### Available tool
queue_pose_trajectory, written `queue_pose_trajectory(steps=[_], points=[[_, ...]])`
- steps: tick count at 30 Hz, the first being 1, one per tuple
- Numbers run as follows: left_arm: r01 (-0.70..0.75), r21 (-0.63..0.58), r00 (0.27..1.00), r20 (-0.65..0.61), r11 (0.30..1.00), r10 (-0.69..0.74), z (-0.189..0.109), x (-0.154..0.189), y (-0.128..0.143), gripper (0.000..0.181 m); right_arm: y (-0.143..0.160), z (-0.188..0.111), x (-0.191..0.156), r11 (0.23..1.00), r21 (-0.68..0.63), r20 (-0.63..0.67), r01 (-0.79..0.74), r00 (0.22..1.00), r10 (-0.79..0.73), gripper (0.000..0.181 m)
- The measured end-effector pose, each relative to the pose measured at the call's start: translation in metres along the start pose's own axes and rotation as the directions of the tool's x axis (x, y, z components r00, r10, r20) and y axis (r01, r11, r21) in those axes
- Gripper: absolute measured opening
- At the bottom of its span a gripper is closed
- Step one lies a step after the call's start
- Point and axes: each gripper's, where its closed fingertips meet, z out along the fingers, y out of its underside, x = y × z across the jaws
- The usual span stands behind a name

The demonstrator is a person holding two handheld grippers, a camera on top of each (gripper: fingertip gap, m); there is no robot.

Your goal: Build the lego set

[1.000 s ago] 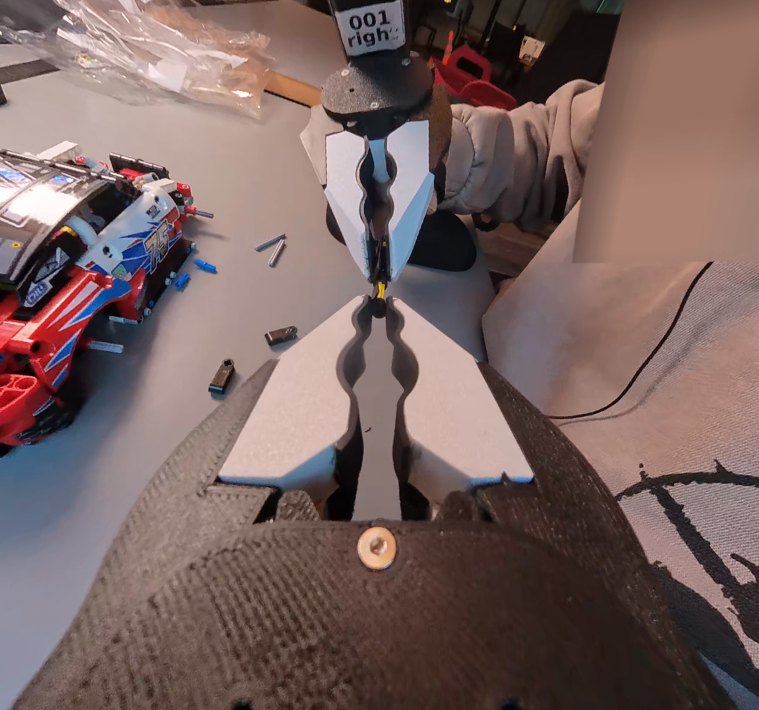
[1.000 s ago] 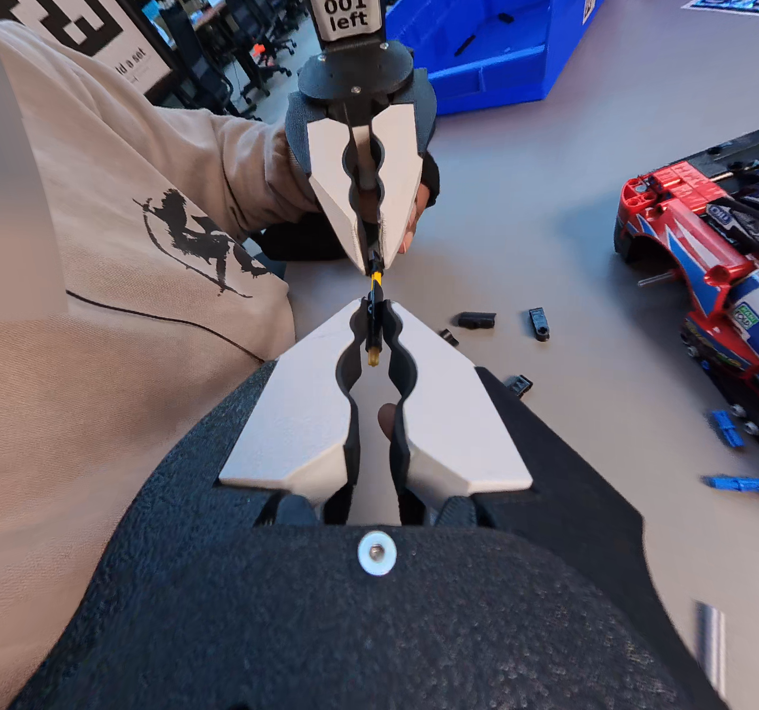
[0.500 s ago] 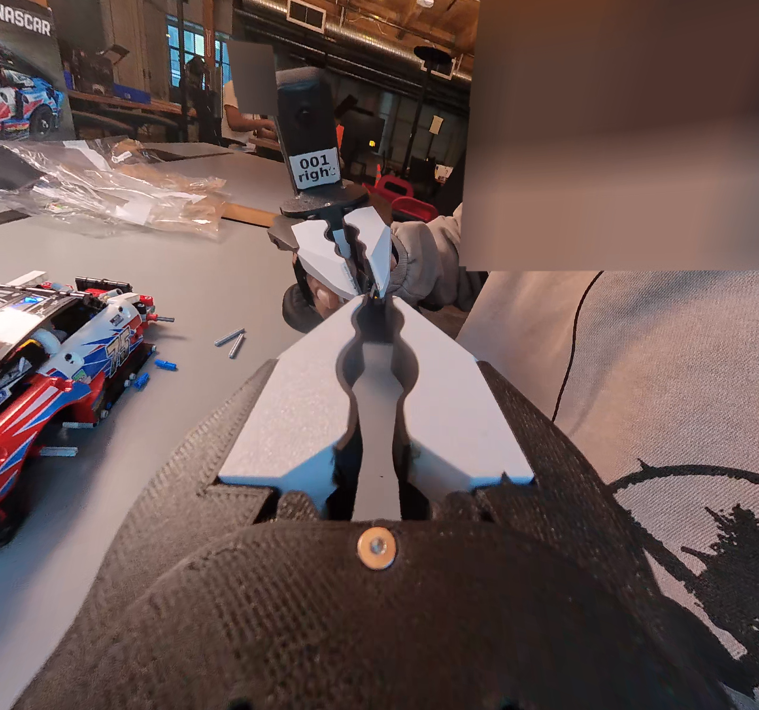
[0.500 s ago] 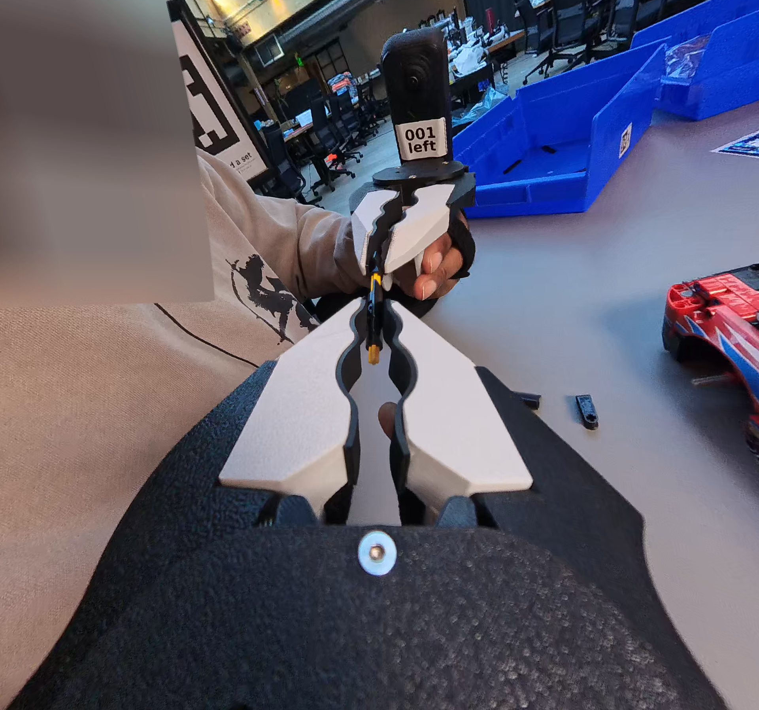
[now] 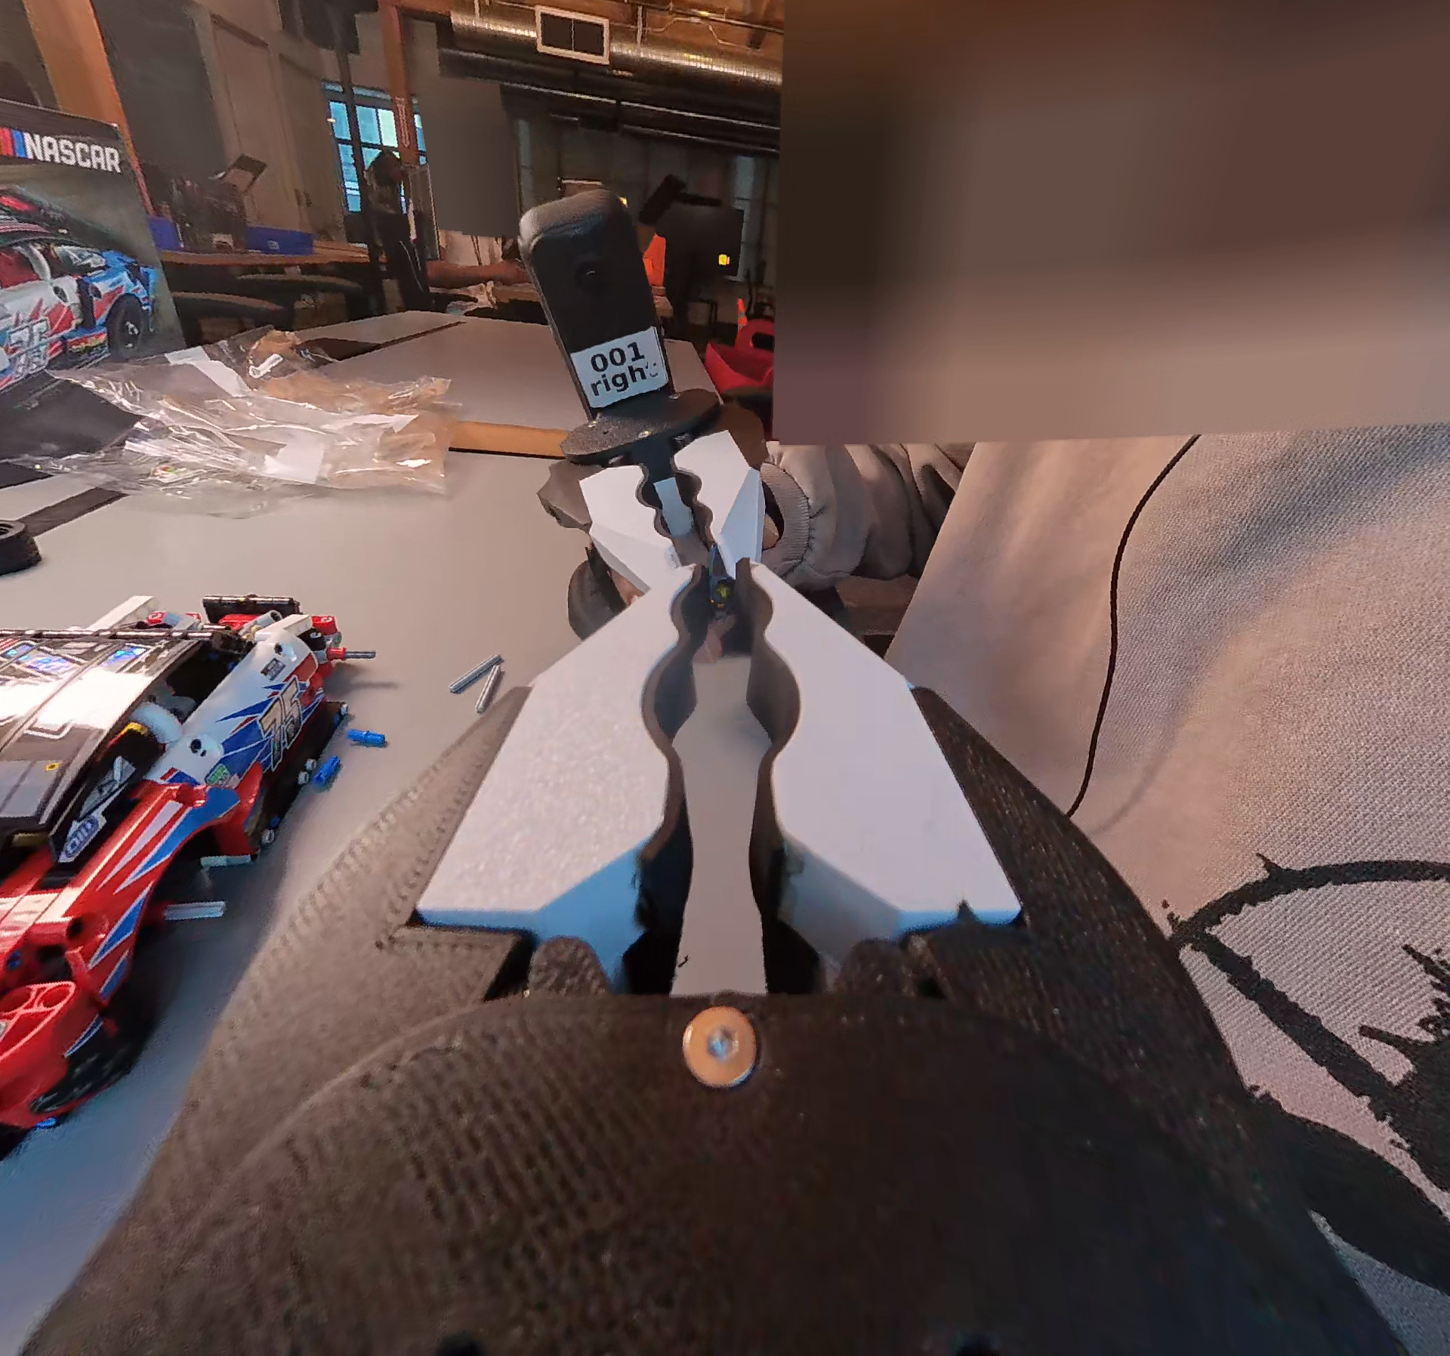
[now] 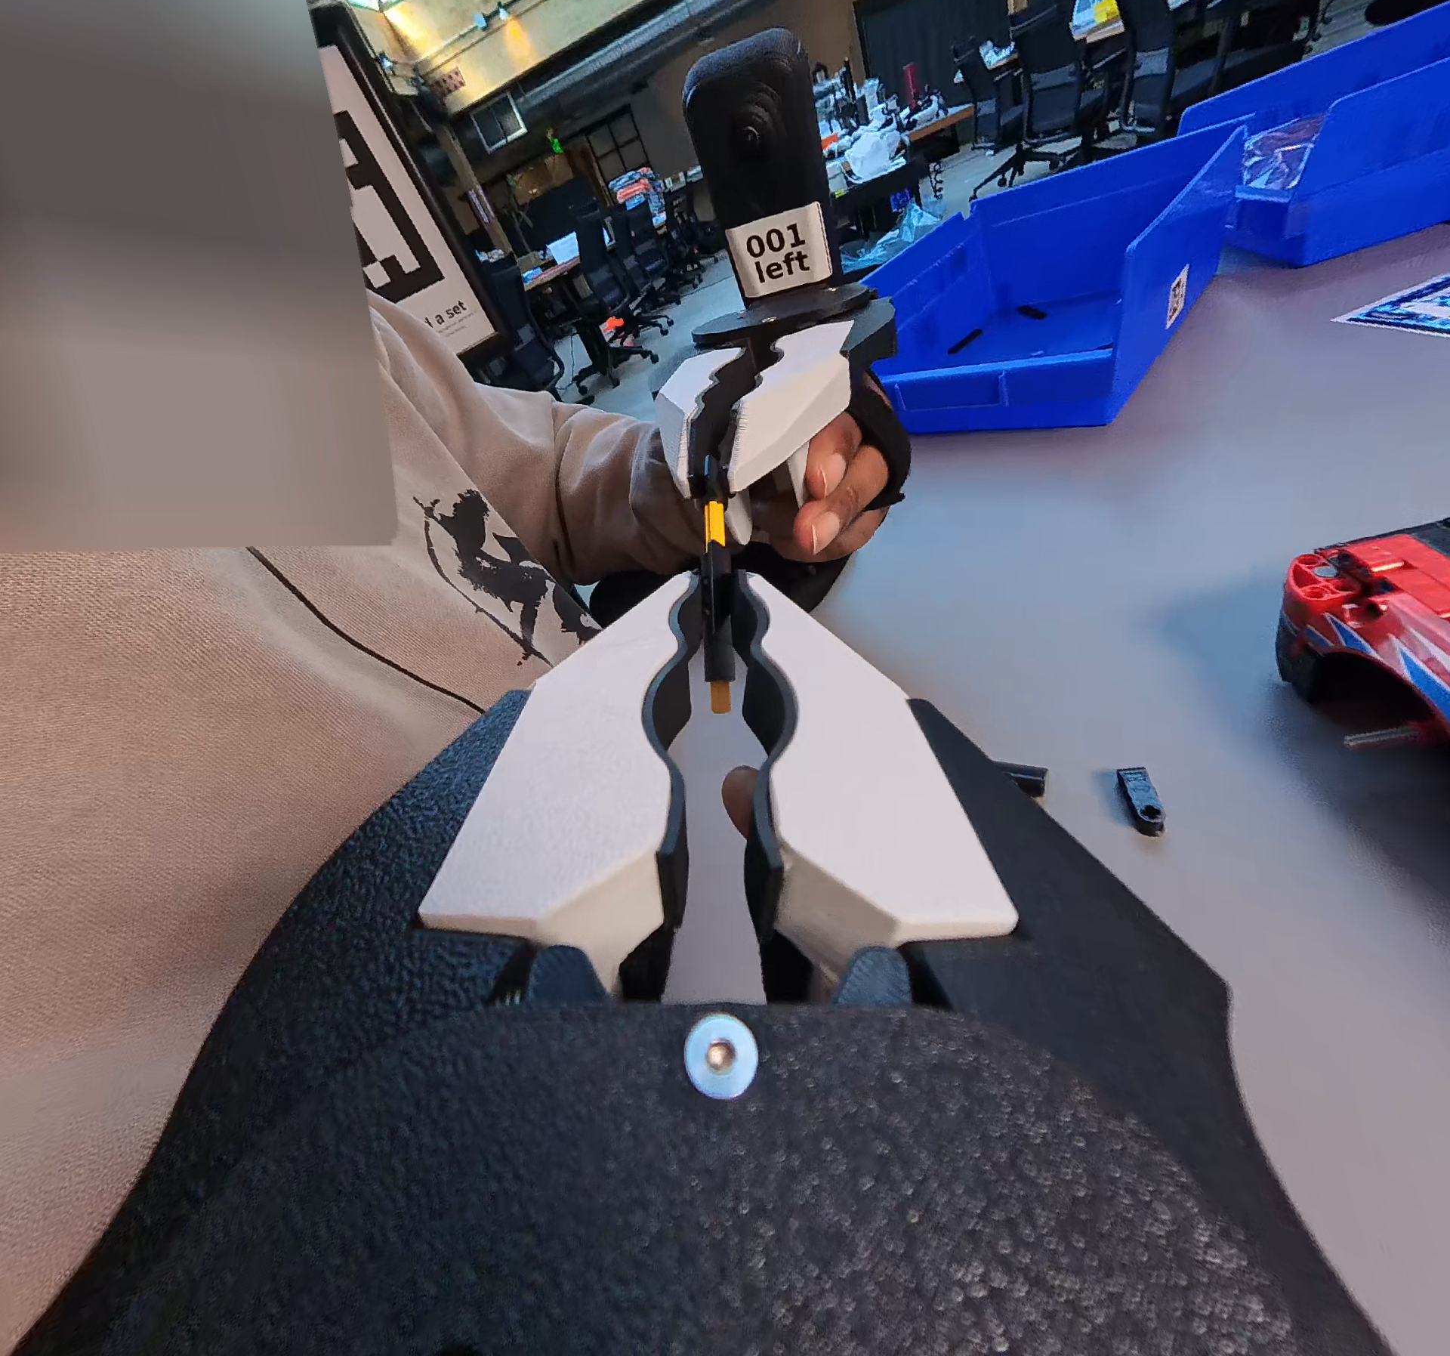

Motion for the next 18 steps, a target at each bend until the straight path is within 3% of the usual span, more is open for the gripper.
queue_pose_trajectory(steps=[8,18], points=[[0.008,-0.055,0.998,0.062,0.998,-0.004,0.0,-0.008,0.007,0.005,0.005,-0.001,0.009,0.992,0.019,-0.042,0.121,0.992,-0.121,0.004],[0.009,-0.16,0.999,0.039,0.987,-0.003,-0.007,-0.005,0.018,0.013,0.013,0.006,0.011,0.986,-0.02,-0.045,0.166,0.985,-0.167,0.004]])
